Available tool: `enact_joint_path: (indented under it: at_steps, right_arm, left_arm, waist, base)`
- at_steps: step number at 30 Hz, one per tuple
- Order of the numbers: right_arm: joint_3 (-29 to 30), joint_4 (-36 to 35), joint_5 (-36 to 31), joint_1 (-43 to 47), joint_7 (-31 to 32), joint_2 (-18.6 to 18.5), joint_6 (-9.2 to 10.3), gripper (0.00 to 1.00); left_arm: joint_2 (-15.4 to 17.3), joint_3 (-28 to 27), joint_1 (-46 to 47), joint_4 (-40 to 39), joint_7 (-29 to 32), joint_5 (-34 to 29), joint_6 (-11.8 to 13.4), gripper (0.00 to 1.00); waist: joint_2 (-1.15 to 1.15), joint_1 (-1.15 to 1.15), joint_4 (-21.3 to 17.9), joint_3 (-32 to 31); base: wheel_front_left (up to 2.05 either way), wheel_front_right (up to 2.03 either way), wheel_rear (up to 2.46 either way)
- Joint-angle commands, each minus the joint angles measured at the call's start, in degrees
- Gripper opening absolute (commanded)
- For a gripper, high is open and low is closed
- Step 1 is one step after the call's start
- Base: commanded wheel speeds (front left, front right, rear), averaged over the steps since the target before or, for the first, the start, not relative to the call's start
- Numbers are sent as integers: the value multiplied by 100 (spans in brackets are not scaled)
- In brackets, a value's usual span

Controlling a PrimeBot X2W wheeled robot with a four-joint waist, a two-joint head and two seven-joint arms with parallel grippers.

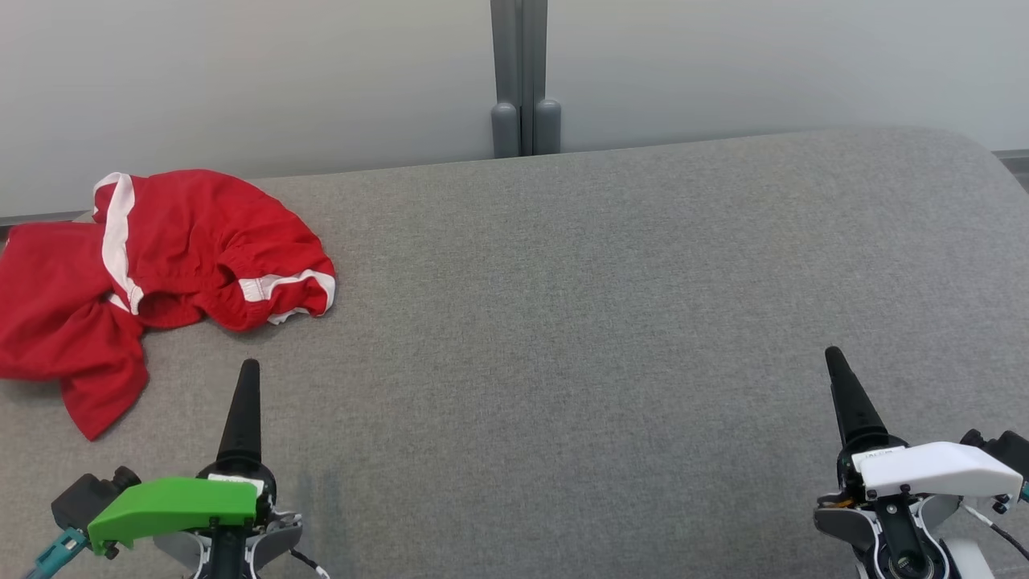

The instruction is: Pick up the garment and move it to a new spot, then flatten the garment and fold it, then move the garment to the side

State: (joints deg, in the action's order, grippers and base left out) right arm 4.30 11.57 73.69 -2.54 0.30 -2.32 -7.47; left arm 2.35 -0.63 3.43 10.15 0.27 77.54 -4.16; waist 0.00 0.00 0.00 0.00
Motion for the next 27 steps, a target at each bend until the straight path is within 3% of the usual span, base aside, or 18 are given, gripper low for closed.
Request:
enact_joint_path:
  at_steps: [1,15,27]
  right_arm:
    - [-46,-177,-298,-18,-68,-29,-2,100]
    - [-164,-386,-1863,82,-368,-37,-2,100]
    - [-294,-435,-2960,142,-589,-44,-2,100]
  left_arm:
    - [30,50,23,-168,-66,-265,48,100]
    - [38,475,-120,-359,-364,-2157,332,100]
    - [45,764,-243,-276,-588,-3328,500,100]
  waist:
    - [0,0,0,0]
    - [0,0,-4,8]
    - [0,0,1,1]
  base:
    - [0,0,0]
    - [0,0,0]
    - [0,0,0]
